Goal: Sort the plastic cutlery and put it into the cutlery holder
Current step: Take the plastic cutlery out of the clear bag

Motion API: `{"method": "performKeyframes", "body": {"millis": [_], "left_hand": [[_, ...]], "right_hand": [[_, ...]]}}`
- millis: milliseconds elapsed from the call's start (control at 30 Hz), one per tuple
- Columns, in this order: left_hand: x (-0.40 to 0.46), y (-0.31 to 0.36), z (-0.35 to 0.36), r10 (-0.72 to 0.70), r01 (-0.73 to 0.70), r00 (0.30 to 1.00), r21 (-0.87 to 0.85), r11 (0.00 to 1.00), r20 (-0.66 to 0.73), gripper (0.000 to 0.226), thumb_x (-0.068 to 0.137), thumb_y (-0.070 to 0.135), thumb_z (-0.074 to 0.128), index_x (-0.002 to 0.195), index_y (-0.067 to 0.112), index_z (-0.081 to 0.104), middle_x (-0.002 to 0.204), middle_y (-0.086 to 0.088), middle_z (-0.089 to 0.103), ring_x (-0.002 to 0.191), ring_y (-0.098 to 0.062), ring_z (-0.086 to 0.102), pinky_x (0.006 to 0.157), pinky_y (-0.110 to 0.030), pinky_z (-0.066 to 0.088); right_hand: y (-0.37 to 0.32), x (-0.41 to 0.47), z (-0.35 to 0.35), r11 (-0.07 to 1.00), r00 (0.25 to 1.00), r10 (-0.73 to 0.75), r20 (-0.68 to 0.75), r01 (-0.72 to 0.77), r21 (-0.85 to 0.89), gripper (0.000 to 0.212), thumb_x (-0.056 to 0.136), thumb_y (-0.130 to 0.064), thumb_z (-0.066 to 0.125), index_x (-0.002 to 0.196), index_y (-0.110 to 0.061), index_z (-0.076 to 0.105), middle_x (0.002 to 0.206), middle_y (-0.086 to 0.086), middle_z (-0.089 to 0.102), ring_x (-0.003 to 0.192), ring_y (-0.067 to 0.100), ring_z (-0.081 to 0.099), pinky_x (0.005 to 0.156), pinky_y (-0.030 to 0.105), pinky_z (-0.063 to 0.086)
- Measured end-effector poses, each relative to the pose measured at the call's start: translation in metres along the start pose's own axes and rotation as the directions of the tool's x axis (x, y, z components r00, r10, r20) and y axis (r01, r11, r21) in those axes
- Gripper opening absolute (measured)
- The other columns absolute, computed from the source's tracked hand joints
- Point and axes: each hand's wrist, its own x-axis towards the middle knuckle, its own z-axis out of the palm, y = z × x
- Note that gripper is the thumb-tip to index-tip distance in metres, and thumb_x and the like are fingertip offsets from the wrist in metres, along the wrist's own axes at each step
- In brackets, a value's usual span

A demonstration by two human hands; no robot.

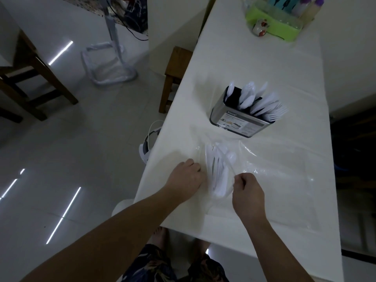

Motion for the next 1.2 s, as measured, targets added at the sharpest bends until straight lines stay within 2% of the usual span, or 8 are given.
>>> {"method": "performKeyframes", "body": {"millis": [100, 233, 367, 467, 600, 733, 1033, 1200], "left_hand": [[0.017, 0.004, -0.007, 0.221, -0.221, 0.975, 0.002, 0.975, -0.008, 0.018, 0.078, 0.016, 0.071, 0.096, 0.021, 0.069, 0.097, -0.001, 0.064, 0.092, -0.023, 0.057, 0.074, -0.033, 0.05], [0.036, -0.002, -0.005, 0.562, -0.571, 0.821, 0.097, 0.815, 0.107, 0.045, 0.082, 0.017, 0.072, 0.125, 0.017, 0.06, 0.139, -0.009, 0.053, 0.13, -0.032, 0.045, 0.101, -0.041, 0.043], [0.048, -0.004, 0.016, 0.708, -0.705, 0.706, 0.132, 0.697, 0.034, 0.032, 0.094, 0.014, 0.063, 0.125, 0.016, 0.06, 0.14, -0.009, 0.054, 0.134, -0.036, 0.042, 0.106, -0.045, 0.038], [0.056, -0.001, 0.025, 0.75, -0.749, 0.657, 0.187, 0.636, 0.08, 0.027, 0.093, 0.013, 0.062, 0.12, 0.016, 0.065, 0.137, -0.006, 0.059, 0.132, -0.034, 0.047, 0.107, -0.045, 0.037], [0.062, -0.002, 0.031, 0.726, -0.739, 0.662, 0.32, 0.592, 0.187, 0.034, 0.093, 0.019, 0.06, 0.127, 0.022, 0.061, 0.14, 0.0, 0.056, 0.137, -0.031, 0.041, 0.112, -0.044, 0.03], [0.064, 0.004, 0.024, 0.73, -0.765, 0.641, 0.277, 0.581, 0.238, 0.017, 0.09, 0.013, 0.06, 0.105, 0.018, 0.067, 0.107, -0.001, 0.067, 0.118, -0.033, 0.053, 0.103, -0.042, 0.038], [0.059, 0.001, -0.001, 0.68, -0.675, 0.733, 0.153, 0.721, 0.028, 0.028, 0.095, 0.002, 0.039, 0.077, 0.01, 0.059, 0.075, -0.006, 0.059, 0.083, -0.03, 0.057, 0.078, -0.04, 0.048], [0.046, -0.015, -0.008, 0.689, -0.694, 0.719, 0.152, 0.704, 0.093, 0.032, 0.091, 0.007, 0.033, 0.084, 0.009, 0.064, 0.086, -0.009, 0.065, 0.106, -0.036, 0.06, 0.087, -0.043, 0.049]], "right_hand": [[-0.001, 0.001, 0.0, 1.0, 1.0, -0.001, -0.001, 0.001, 0.003, 0.016, 0.1, -0.021, 0.045, 0.089, -0.016, 0.054, 0.075, -0.006, 0.057, 0.07, 0.014, 0.052, 0.068, 0.029, 0.036], [-0.002, 0.005, -0.003, 1.0, 1.0, 0.009, -0.003, -0.009, -0.002, 0.014, 0.101, -0.02, 0.045, 0.09, -0.015, 0.054, 0.075, -0.005, 0.056, 0.069, 0.013, 0.052, 0.066, 0.028, 0.034], [-0.002, 0.008, -0.006, 1.0, 1.0, 0.017, -0.006, -0.017, -0.022, 0.015, 0.101, -0.021, 0.045, 0.092, -0.014, 0.055, 0.075, -0.005, 0.054, 0.073, 0.017, 0.052, 0.07, 0.028, 0.035], [0.0, 0.009, -0.007, 0.999, 1.0, 0.018, -0.016, -0.018, -0.031, 0.016, 0.101, -0.02, 0.045, 0.092, -0.013, 0.056, 0.074, -0.007, 0.053, 0.073, 0.018, 0.051, 0.07, 0.028, 0.034], [0.002, 0.01, -0.008, 0.999, 0.999, 0.022, -0.026, -0.023, -0.03, 0.016, 0.101, -0.02, 0.046, 0.094, -0.011, 0.057, 0.073, -0.008, 0.053, 0.068, 0.012, 0.05, 0.069, 0.028, 0.035], [0.003, 0.011, -0.009, 0.998, 0.999, 0.024, -0.036, -0.026, -0.052, 0.017, 0.1, -0.021, 0.046, 0.095, -0.011, 0.059, 0.074, -0.006, 0.054, 0.073, 0.018, 0.052, 0.071, 0.028, 0.035], [0.002, 0.008, -0.004, 0.998, 0.999, 0.04, -0.019, -0.04, -0.046, 0.019, 0.101, -0.021, 0.044, 0.097, -0.009, 0.059, 0.078, -0.001, 0.059, 0.076, 0.02, 0.055, 0.07, 0.029, 0.038], [-0.004, 0.006, 0.0, 0.999, 0.999, 0.038, -0.001, -0.038, -0.038, 0.017, 0.101, -0.021, 0.045, 0.096, -0.011, 0.058, 0.078, -0.001, 0.059, 0.075, 0.019, 0.055, 0.069, 0.03, 0.039]]}}
